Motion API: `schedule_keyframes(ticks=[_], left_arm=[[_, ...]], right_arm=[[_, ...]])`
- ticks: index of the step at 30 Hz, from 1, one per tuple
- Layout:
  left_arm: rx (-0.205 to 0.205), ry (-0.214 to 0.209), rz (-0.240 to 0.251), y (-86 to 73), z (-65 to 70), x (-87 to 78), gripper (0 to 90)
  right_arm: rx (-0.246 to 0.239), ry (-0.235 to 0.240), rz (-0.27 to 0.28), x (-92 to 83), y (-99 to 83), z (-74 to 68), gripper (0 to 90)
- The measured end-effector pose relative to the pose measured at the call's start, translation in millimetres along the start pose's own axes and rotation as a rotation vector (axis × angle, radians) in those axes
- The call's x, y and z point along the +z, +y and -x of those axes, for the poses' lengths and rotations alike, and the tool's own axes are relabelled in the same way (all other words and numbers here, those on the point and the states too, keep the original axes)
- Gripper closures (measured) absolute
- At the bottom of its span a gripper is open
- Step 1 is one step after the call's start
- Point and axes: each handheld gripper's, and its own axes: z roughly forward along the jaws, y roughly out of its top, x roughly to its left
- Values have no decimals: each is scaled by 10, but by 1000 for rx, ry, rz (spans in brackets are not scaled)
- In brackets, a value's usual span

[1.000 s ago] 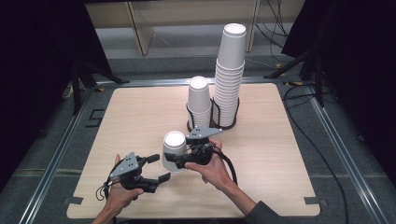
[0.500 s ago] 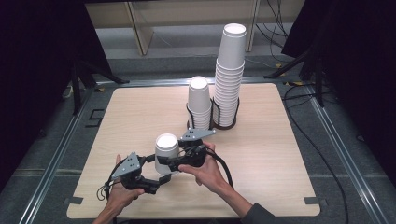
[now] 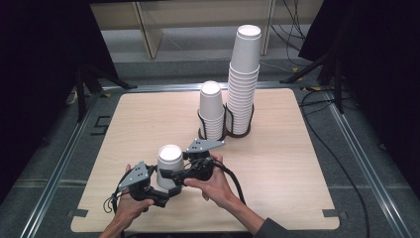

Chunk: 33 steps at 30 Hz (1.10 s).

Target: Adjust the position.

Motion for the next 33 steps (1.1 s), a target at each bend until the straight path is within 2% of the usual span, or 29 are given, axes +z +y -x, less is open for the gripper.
schedule_keyframes(ticks=[3, 4, 5, 7, 8, 9, 10, 12, 13, 14, 15, 17, 19, 20, 22, 24, 25, 26, 27, 28, 29, 30, 31, 32, 33], left_arm=[[-9, -3, 5, 2, -1, 5, 0], [-24, -21, 13, -2, -6, 21, 4], [-21, -41, 27, -8, -11, 34, 23], [-13, -30, 28, -9, 5, 35, 39], [-13, -30, 28, -9, 5, 35, 46], [10, -14, -4, 1, 10, 0, 59], [14, -13, 4, -2, 12, 4, 68], [24, -13, 7, 2, 16, 3, 77], [49, 2, -17, 14, 27, -15, 99], [49, 2, -17, 14, 27, -15, 107], [77, 6, -27, 20, 36, -17, 115], [101, 8, -44, 20, 45, -22, 123], [144, 10, -64, 19, 55, -25, 131], [144, 10, -64, 19, 55, -25, 136], [203, 20, -93, 26, 75, -37, 147], [228, 18, -106, 28, 91, -38, 149], [242, 12, -114, 27, 97, -32, 148], [242, 12, -114, 27, 97, -32, 149], [280, 14, -134, 25, 113, -24, 149], [274, 7, -134, 15, 132, -8, 149], [288, 7, -144, 10, 143, 1, 148], [303, 8, -157, 3, 156, 9, 149], [303, 8, -157, 3, 156, 9, 149], [330, 7, -188, -8, 174, 24, 148], [330, 7, -188, -8, 174, 24, 148]], right_arm=[[-10, -1, 9, 10, -7, 10, 202], [-9, 2, 10, 15, -11, 10, 202], [3, 7, 6, 16, -14, 3, 202], [50, 19, -7, 12, -22, -20, 202], [50, 19, -7, 12, -22, -20, 202], [14, 9, 0, 13, -23, 19, 197], [26, 13, -11, 14, -23, 16, 194], [18, 17, -14, 4, -14, 16, 190], [11, 24, -16, -2, -10, 38, 180], [11, 24, -16, -2, -10, 38, 180], [-1, 29, -37, -19, 11, 56, 172], [15, 43, -64, -48, 35, 48, 168], [-39, 44, -81, -88, 79, 73, 158], [-32, 51, -90, -107, 92, 71, 158], [-63, 41, -120, -168, 132, 87, 155], [-56, 53, -149, -218, 163, 89, 156], [-82, 56, -150, -233, 174, 102, 156], [-85, 57, -162, -250, 185, 101, 156], [-86, 64, -185, -262, 196, 98, 157], [-93, 66, -199, -269, 203, 95, 156], [-115, 61, -213, -279, 211, 93, 158], [-90, 60, -242, -295, 218, 71, 158], [-90, 60, -242, -295, 218, 71, 158], [-110, 60, -268, -304, 228, 62, 158], [-110, 60, -268, -304, 228, 62, 158]])
